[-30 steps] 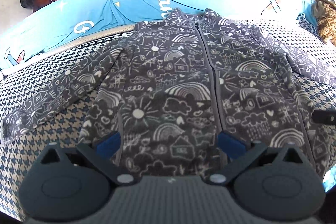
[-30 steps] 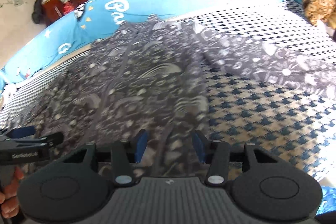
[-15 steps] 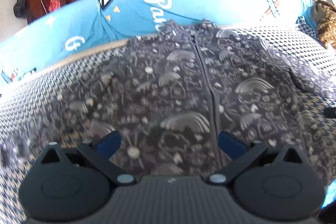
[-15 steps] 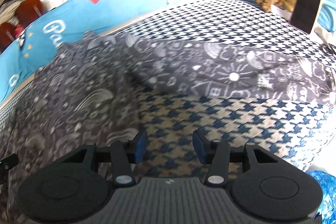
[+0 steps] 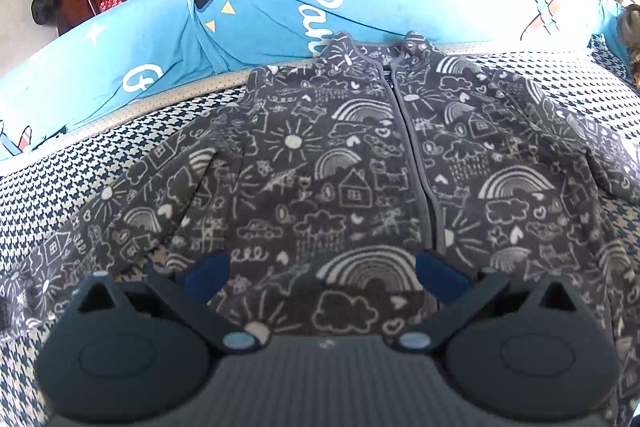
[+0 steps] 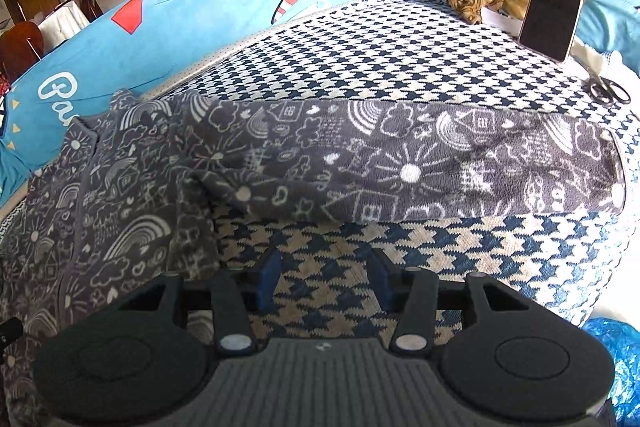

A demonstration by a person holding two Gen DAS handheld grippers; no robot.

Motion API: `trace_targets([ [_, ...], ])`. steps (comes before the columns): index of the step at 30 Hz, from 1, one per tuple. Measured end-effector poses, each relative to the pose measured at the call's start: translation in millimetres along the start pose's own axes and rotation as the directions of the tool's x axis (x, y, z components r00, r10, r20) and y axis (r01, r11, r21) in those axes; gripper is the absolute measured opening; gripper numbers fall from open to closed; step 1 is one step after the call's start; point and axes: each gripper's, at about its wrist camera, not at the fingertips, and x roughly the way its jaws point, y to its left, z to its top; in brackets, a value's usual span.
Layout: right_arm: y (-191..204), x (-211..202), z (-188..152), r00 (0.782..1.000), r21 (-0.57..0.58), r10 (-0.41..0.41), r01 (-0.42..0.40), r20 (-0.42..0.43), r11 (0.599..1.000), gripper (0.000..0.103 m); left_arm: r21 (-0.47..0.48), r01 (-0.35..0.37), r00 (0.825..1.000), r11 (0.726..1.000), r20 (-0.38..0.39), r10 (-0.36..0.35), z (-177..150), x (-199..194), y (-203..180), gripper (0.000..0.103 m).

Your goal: Fold clothes

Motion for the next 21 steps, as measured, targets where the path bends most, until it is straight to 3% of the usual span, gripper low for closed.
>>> trace_targets([
  [15,-34,-6,4,0.999,0.176,-0.041,0.036,0.027,0.984,0.048,0.012,0.001,1.000,1.000,-0.014,-0.001,-12,2,-4,0.103],
  [21,-61,-11,9,0.996,0.311,-0.073,0.057,0.042,0.949,0.048,-0.002,-0.011,1.000,1.000,-0.010,0.011,-14,0,2,0.103],
])
